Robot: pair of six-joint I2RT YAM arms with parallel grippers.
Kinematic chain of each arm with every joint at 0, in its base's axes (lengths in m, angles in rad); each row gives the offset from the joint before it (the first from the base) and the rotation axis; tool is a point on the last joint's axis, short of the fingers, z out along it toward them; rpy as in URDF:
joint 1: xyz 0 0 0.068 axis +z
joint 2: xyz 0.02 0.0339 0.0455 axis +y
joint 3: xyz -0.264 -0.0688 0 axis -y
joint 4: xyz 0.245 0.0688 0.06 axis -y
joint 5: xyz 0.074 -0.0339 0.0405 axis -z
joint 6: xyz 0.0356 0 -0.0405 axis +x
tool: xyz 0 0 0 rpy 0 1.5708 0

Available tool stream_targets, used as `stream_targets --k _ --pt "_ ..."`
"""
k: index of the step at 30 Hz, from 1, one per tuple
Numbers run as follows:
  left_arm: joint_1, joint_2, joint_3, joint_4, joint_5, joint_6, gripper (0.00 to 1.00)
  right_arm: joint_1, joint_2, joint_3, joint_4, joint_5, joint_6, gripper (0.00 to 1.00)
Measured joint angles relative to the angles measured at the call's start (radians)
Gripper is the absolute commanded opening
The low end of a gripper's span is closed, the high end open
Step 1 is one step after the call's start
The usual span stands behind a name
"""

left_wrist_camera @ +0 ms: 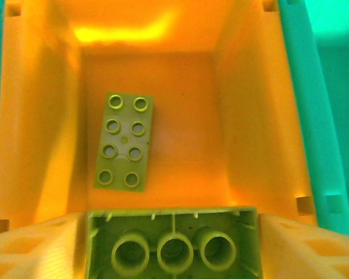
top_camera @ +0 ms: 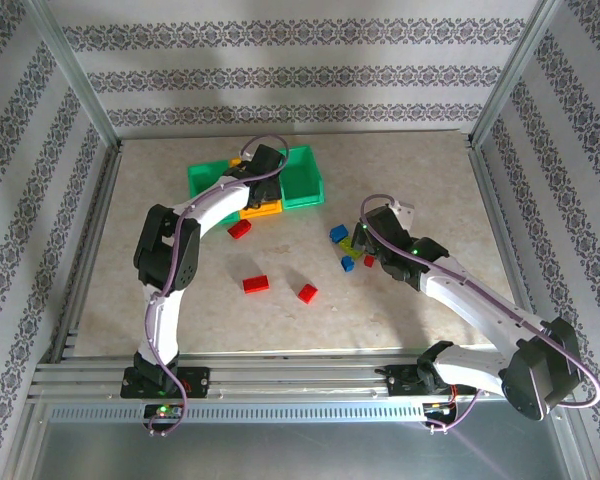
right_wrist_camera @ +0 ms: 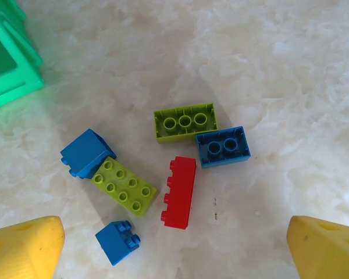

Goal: Sort the legos into containers by color
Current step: Place the lego in the container.

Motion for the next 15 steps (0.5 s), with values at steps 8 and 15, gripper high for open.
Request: stream_targets --k 8,15 --pt "0.000 -0.002 0.007 -0.007 0.005 -0.012 0.84 0.000 0.028 0.000 0.000 0.000 0.011 0.98" --pt "0.000 -0.076 -0.064 -0.007 0.027 -0.028 0.84 0.000 0.031 0.000 0.001 -0.006 0.014 0.84"
